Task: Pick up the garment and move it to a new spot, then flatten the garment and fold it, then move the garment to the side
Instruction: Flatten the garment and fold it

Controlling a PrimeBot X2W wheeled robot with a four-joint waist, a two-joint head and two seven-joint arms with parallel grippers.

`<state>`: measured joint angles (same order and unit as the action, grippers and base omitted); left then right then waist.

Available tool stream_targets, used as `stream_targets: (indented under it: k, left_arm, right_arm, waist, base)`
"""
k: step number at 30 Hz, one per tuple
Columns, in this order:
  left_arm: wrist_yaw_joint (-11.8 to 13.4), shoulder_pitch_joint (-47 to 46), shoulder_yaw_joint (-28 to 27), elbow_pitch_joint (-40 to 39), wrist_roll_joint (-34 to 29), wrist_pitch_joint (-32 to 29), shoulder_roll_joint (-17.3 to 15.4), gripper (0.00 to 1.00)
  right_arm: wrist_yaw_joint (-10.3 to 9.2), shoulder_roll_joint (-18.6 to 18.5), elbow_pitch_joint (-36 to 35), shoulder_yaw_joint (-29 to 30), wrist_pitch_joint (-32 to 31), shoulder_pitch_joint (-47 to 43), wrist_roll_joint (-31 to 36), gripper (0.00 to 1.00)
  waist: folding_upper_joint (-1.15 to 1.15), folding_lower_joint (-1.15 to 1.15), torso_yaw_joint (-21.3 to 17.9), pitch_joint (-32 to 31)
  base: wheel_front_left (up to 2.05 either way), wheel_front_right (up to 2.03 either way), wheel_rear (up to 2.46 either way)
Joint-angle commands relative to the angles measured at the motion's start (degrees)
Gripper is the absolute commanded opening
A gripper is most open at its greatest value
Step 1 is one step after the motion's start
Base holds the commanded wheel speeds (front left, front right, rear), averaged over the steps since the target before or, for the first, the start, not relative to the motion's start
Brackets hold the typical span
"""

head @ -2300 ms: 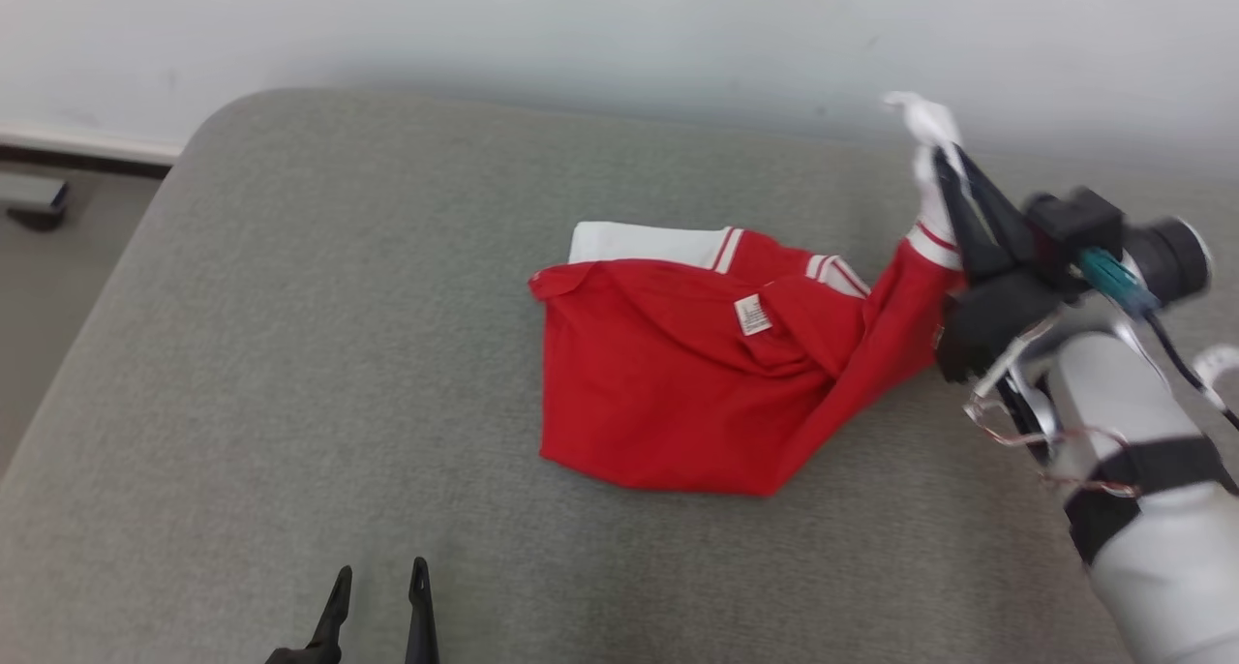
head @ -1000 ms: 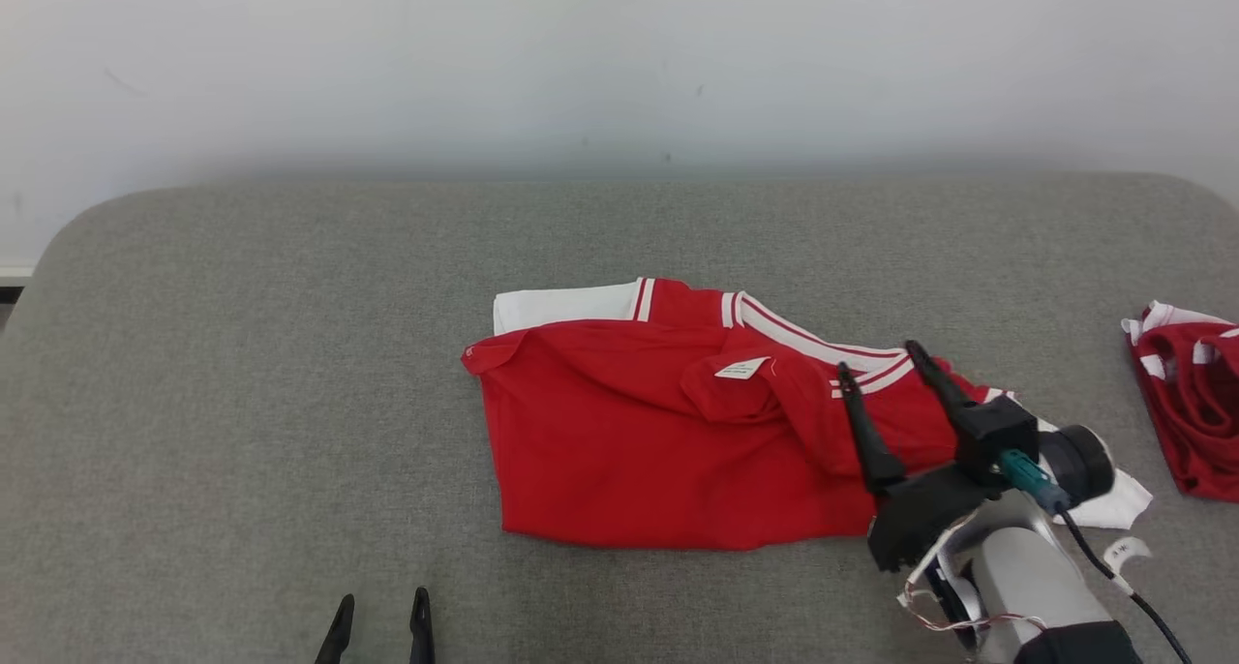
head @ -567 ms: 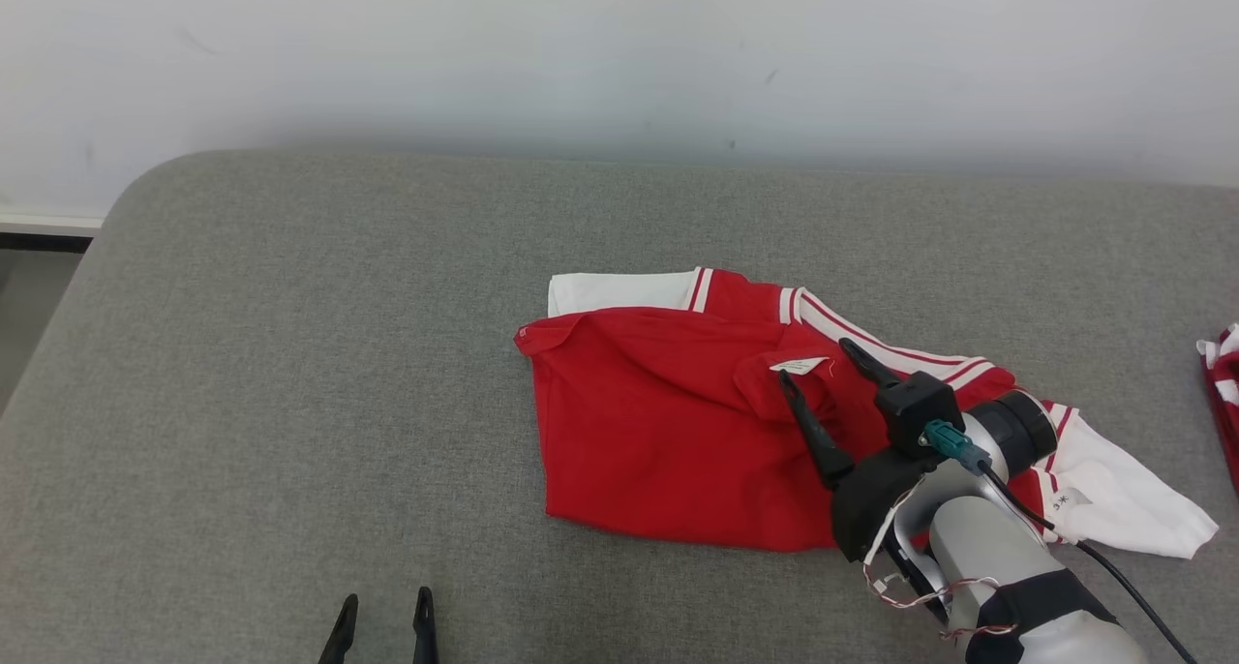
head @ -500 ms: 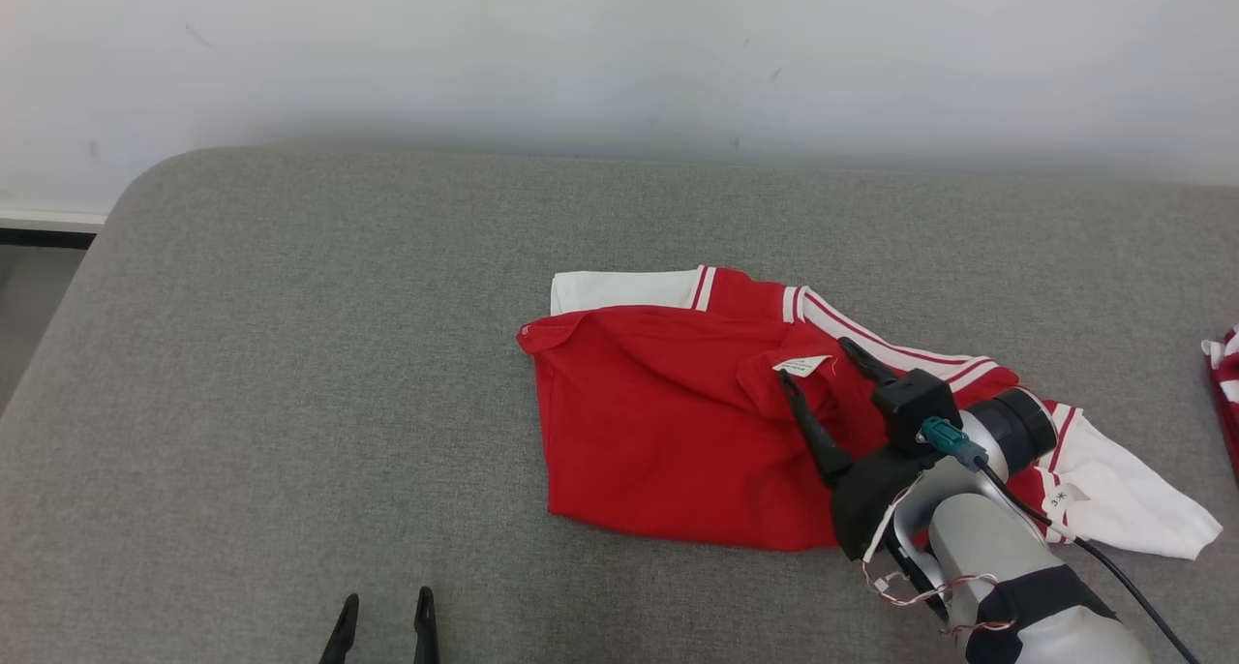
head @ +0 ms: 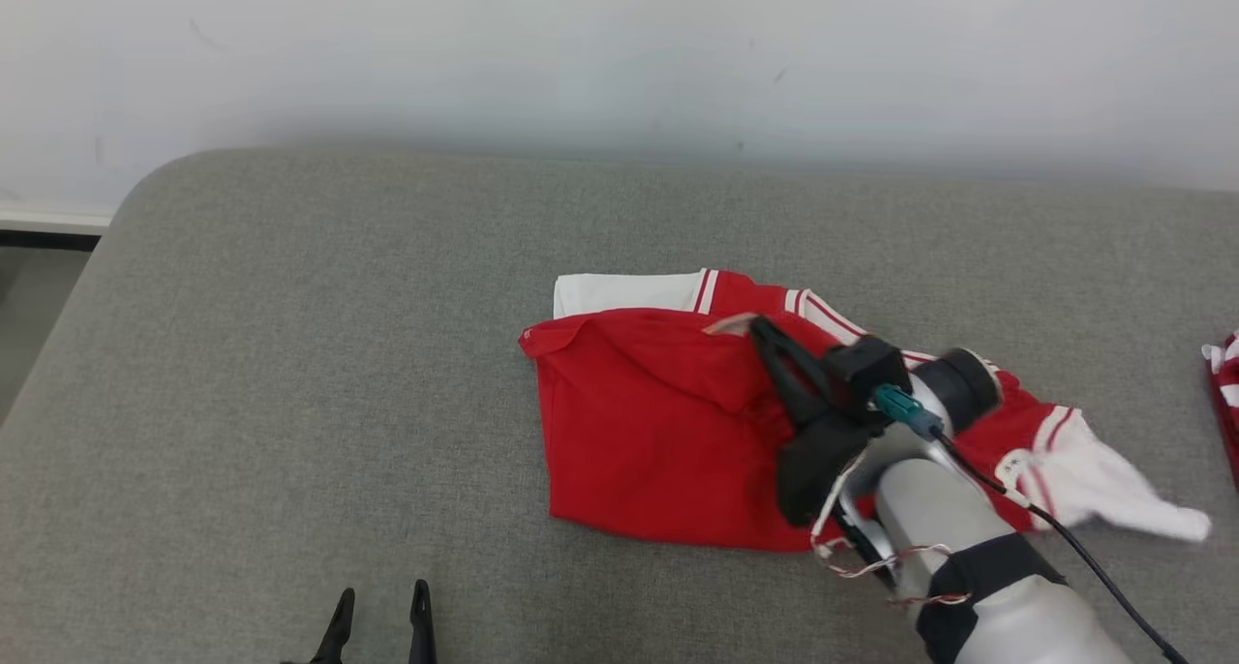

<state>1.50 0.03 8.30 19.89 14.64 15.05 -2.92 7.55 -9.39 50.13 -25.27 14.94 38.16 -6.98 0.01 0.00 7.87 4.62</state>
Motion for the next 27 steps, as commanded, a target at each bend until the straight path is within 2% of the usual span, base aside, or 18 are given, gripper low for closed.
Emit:
stream_targets:
  k: [1, 5, 9, 13, 15, 16, 17, 18, 22, 25, 27]
  left_arm:
    - [-0.2, 0.8, -0.4, 0.2, 0.2, 0.2, 0.0, 1.0]
    - [-0.4, 1.1, -1.3, 0.3, -0.4, 0.2, 0.1, 1.0]
    - [-0.9, 2.0, -2.1, 0.3, -1.1, 0.2, 0.1, 1.0]
    - [-1.4, 2.3, -2.5, 0.3, -1.5, 0.2, 0.0, 1.0]
    - [-1.4, 2.3, -2.7, 0.5, -1.6, 0.2, 0.1, 1.0]
    - [-1.4, 2.4, -2.8, 0.5, -1.7, 0.2, 0.0, 1.0]
    - [-1.4, 2.5, -2.8, 0.6, -1.7, 0.2, 0.0, 1.0]
    - [-1.5, 2.6, -2.9, 0.6, -1.8, 0.2, 0.1, 1.0]
    - [-1.5, 2.9, -3.1, 0.9, -1.8, 0.2, 0.0, 1.0]
    - [-1.5, 3.0, -3.2, 0.9, -1.8, 0.2, 0.0, 1.0]
    - [-1.4, 3.2, -3.3, 0.9, -1.8, 0.2, 0.0, 1.0]
  right_arm:
    - [-0.15, 0.7, -3.3, -1.1, 0.2, -1.0, -1.4, 0.0]
    - [-0.15, -0.2, -12.9, -4.1, 0.3, -3.6, -5.0, 0.0]
    - [-0.15, -1.5, -24.2, -10.4, 0.3, -6.8, -9.4, 0.0]
    - [-0.15, -3.4, -29.5, -17.7, 0.3, -9.2, -13.9, 0.0]
    - [-0.15, -4.9, -29.3, -24.4, 0.2, -10.1, -17.2, 0.0]
    - [-0.15, -5.5, -28.8, -27.1, 0.2, -10.1, -19.6, 0.27]
    - [-0.15, -6.1, -28.8, -30.7, 0.2, -9.9, -22.3, 0.95]
    - [-0.15, -7.0, -28.5, -33.7, 0.2, -9.0, -24.0, 1.0]
    - [-0.15, -9.5, -29.6, -39.9, 0.2, -6.6, -30.4, 1.0]
    - [-0.15, -10.8, -29.6, -39.4, 0.2, -5.5, -31.6, 1.0]
    - [-0.15, -11.3, -28.7, -36.3, 0.2, -5.0, -30.9, 1.0]
  waist:
    - [-0.01, 0.0, -0.4, -0.8]
    - [-0.01, 0.0, -1.2, -2.3]
    - [-0.01, 0.0, -2.1, -3.8]
    - [-0.01, 0.0, -2.5, -4.4]
    - [-0.01, 0.0, -2.6, -4.6]
    - [-0.01, 0.0, -2.7, -4.7]
    - [-0.01, 0.0, -2.7, -4.7]
    - [-0.01, 0.0, -2.7, -4.8]
    - [-0.01, 0.0, -3.0, -4.6]
    - [-0.01, 0.0, -3.1, -4.5]
    - [-0.01, 0.0, -3.2, -4.5]
  base:
    - [0.0, 0.0, 0.0]
    - [0.0, 0.0, 0.0]
    - [0.0, 0.0, 0.0]
    - [0.0, 0.0, 0.0]
    - [0.0, 0.0, 0.0]
    - [0.0, 0.0, 0.0]
    - [0.0, 0.0, 0.0]
    - [0.0, 0.0, 0.0]
    - [0.0, 0.0, 0.0]
    - [0.0, 0.0, 0.0]
    - [0.0, 0.0, 0.0]
